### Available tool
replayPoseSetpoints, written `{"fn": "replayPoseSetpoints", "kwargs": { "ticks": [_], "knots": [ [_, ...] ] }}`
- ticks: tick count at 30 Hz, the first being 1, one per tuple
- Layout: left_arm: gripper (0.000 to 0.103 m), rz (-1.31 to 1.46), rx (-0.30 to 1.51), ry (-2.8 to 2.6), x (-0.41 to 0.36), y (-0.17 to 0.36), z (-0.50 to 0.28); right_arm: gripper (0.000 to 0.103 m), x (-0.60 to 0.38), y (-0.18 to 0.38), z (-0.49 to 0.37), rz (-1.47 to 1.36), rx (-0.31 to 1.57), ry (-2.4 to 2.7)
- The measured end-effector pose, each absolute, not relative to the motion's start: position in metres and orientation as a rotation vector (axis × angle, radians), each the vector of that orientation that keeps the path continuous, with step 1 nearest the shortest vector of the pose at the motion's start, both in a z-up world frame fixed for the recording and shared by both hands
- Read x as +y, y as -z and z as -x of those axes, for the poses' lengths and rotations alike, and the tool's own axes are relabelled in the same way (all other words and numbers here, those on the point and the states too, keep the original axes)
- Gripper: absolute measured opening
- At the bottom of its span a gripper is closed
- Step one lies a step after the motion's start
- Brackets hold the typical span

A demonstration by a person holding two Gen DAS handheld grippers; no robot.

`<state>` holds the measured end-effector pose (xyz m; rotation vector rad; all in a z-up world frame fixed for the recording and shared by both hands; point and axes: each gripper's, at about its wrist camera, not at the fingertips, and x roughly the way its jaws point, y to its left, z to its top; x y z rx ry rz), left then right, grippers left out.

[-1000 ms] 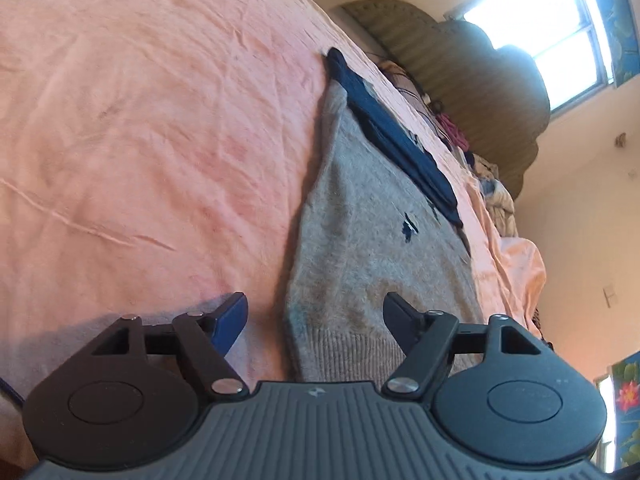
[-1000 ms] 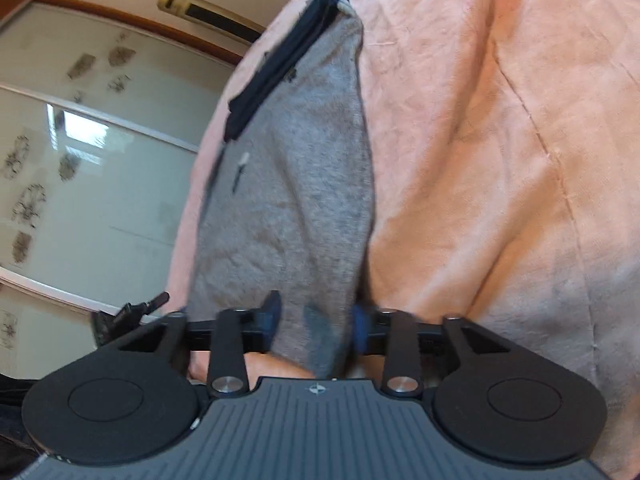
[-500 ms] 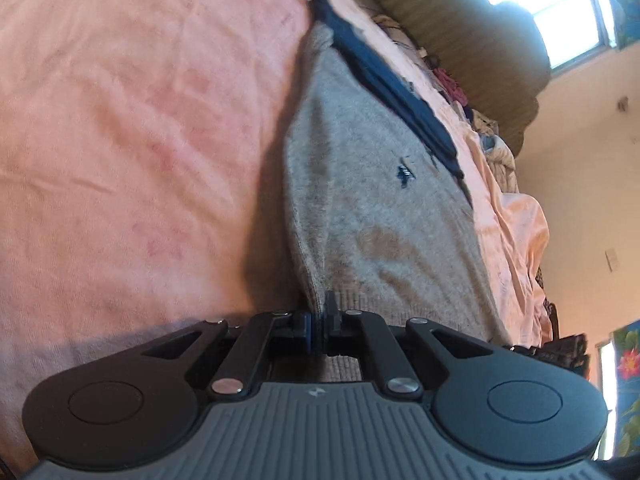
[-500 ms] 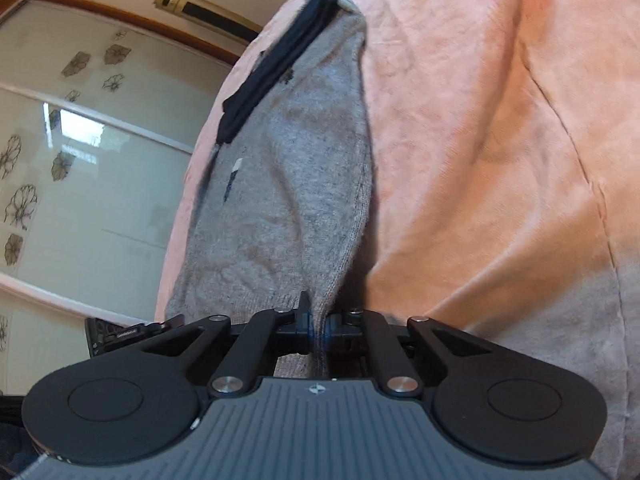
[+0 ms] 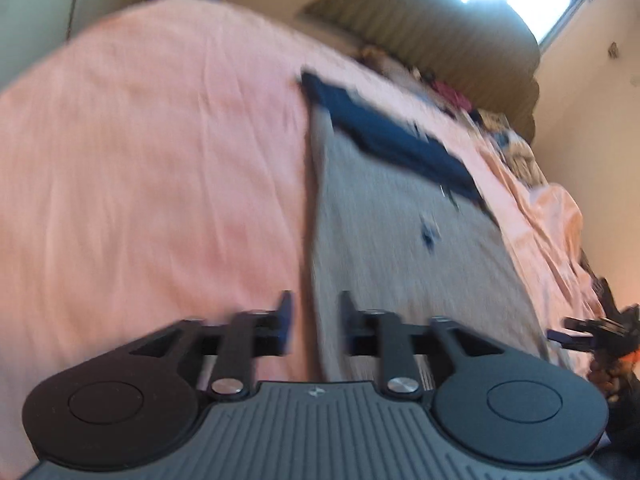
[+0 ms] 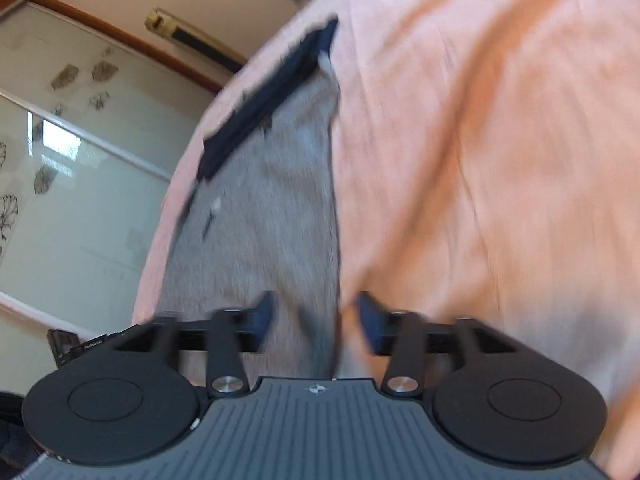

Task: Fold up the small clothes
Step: 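Grasp the sweater hem with both grippers and lift it, then fold the hem up toward the collar with both grippers and release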

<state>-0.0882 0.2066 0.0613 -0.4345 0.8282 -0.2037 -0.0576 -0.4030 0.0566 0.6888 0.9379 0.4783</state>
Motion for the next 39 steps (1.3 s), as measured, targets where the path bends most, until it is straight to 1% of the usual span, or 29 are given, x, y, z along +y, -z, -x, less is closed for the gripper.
{"fn": "replayPoseSetpoints", "kwargs": {
  "ticks": [1,2,4,7,10,14,16,17,18,19,20,21,24,25,26,28,30,31,32,35,36,37,38,39],
  "knots": [
    [0.076,0.434,0.794,0.174,0.207,-0.066,0.066,0.08,-0.402,-0.064,0.036,-0.675,0.899,-0.473],
    [0.081,0.436,0.754,0.17,0.206,-0.069,0.045,0.079,-0.399,-0.069,0.015,-0.67,0.873,-0.468],
    [0.082,0.456,0.705,0.178,0.2,-0.068,-0.013,0.079,-0.39,-0.074,-0.045,-0.657,0.824,-0.465],
    [0.081,0.518,0.728,0.169,0.188,-0.052,-0.104,0.079,-0.373,-0.067,-0.135,-0.625,0.819,-0.425],
    [0.081,0.521,0.751,0.123,0.173,-0.036,-0.181,0.077,-0.359,-0.054,-0.213,-0.617,0.834,-0.356],
    [0.081,0.506,0.804,0.117,0.156,-0.018,-0.25,0.072,-0.347,-0.033,-0.287,-0.694,0.862,-0.346],
    [0.081,0.506,0.787,0.125,0.151,-0.013,-0.265,0.071,-0.337,-0.023,-0.312,-0.689,0.884,-0.35],
    [0.081,0.5,0.786,0.133,0.148,-0.012,-0.271,0.07,-0.331,-0.018,-0.321,-0.67,0.902,-0.348],
    [0.075,0.489,0.774,0.13,0.146,-0.012,-0.275,0.065,-0.327,-0.016,-0.327,-0.647,0.882,-0.356],
    [0.015,0.47,0.776,0.123,0.144,-0.011,-0.278,0.038,-0.323,-0.014,-0.332,-0.633,0.894,-0.344],
    [0.009,0.435,0.808,0.107,0.141,-0.008,-0.285,0.016,-0.321,-0.01,-0.337,-0.631,0.924,-0.34],
    [0.006,0.4,0.795,0.084,0.139,-0.009,-0.285,0.016,-0.319,-0.012,-0.335,-0.6,0.903,-0.348],
    [0.006,0.279,0.718,0.077,0.135,-0.019,-0.272,0.014,-0.333,-0.022,-0.319,-0.6,0.812,-0.374],
    [0.006,0.239,0.729,0.087,0.135,-0.014,-0.272,0.013,-0.341,-0.014,-0.318,-0.606,0.828,-0.347],
    [0.006,0.211,0.753,0.081,0.134,-0.007,-0.274,0.01,-0.343,-0.004,-0.319,-0.616,0.853,-0.331],
    [0.006,0.173,0.725,0.076,0.129,-0.007,-0.272,0.011,-0.345,0.0,-0.316,-0.658,0.821,-0.332],
    [0.01,0.16,0.728,0.081,0.124,-0.012,-0.27,0.021,-0.34,-0.008,-0.315,-0.646,0.809,-0.319],
    [0.011,0.15,0.707,0.071,0.123,-0.019,-0.268,0.036,-0.338,-0.015,-0.314,-0.623,0.807,-0.296],
    [0.012,0.148,0.676,0.065,0.124,-0.027,-0.262,0.046,-0.337,-0.026,-0.311,-0.598,0.776,-0.269],
    [0.017,0.152,0.515,0.028,0.119,-0.056,-0.244,0.048,-0.326,-0.06,-0.301,-0.519,0.657,-0.281],
    [0.029,0.159,0.491,0.052,0.111,-0.062,-0.246,0.049,-0.315,-0.066,-0.304,-0.501,0.655,-0.307],
    [0.053,0.158,0.509,0.082,0.098,-0.063,-0.253,0.053,-0.3,-0.07,-0.31,-0.474,0.671,-0.336],
    [0.067,0.146,0.536,0.103,0.084,-0.062,-0.262,0.059,-0.283,-0.07,-0.316,-0.439,0.691,-0.36],
    [0.066,0.114,0.567,0.128,0.066,-0.056,-0.271,0.063,-0.261,-0.068,-0.325,-0.378,0.718,-0.383]
  ]
}}
